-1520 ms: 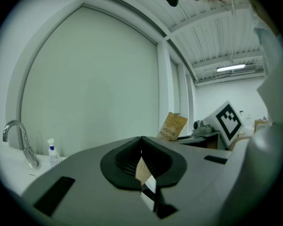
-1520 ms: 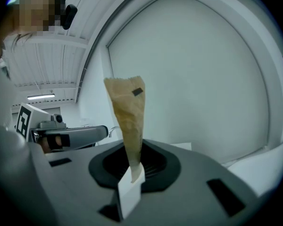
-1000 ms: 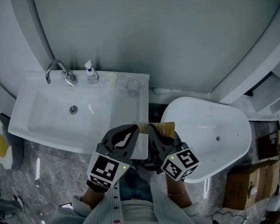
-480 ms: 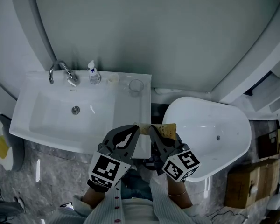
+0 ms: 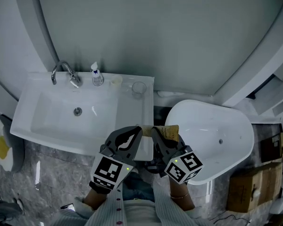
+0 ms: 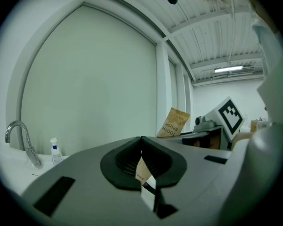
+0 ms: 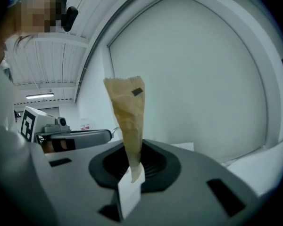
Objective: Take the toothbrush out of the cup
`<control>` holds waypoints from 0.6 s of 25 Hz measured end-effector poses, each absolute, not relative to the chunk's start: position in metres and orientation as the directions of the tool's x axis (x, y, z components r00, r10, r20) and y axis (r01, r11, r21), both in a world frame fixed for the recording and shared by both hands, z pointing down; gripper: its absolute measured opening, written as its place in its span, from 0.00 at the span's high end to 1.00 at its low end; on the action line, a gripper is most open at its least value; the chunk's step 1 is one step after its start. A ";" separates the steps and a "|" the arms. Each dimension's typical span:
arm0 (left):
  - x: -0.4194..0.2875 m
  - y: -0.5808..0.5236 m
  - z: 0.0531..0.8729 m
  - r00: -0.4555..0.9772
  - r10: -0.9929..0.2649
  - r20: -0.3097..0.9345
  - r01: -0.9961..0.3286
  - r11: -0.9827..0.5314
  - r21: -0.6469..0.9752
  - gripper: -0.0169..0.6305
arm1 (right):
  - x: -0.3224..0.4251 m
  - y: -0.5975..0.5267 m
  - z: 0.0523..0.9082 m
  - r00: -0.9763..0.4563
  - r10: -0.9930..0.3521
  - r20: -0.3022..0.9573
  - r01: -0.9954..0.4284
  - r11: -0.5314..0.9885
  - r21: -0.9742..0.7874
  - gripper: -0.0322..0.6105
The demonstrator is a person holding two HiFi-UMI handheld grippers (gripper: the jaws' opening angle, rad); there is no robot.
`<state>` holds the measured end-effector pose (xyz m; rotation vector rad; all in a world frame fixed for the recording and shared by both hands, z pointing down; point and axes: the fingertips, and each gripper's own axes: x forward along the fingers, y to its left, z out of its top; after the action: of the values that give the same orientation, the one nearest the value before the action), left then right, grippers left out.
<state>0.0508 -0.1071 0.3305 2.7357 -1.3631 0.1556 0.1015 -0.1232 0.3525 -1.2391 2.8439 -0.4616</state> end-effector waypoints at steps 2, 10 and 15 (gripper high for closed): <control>0.051 -0.107 0.330 0.599 -0.791 0.127 -0.799 -0.601 0.026 0.95 | 0.101 -0.124 0.352 -0.689 -0.716 0.111 -0.715 0.646 -0.269 0.88; 0.047 -0.110 0.329 0.594 -0.795 0.123 -0.802 -0.596 0.025 0.95 | 0.095 -0.126 0.352 -0.698 -0.705 0.122 -0.709 0.656 -0.259 0.88; 0.046 -0.111 0.328 0.599 -0.791 0.122 -0.799 -0.601 0.023 0.95 | 0.093 -0.127 0.354 -0.699 -0.704 0.123 -0.708 0.656 -0.262 0.88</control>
<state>0.0456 -0.1106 0.3284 2.7417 -1.3652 0.1518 0.0929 -0.1270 0.3536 -1.2229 2.8686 -0.4609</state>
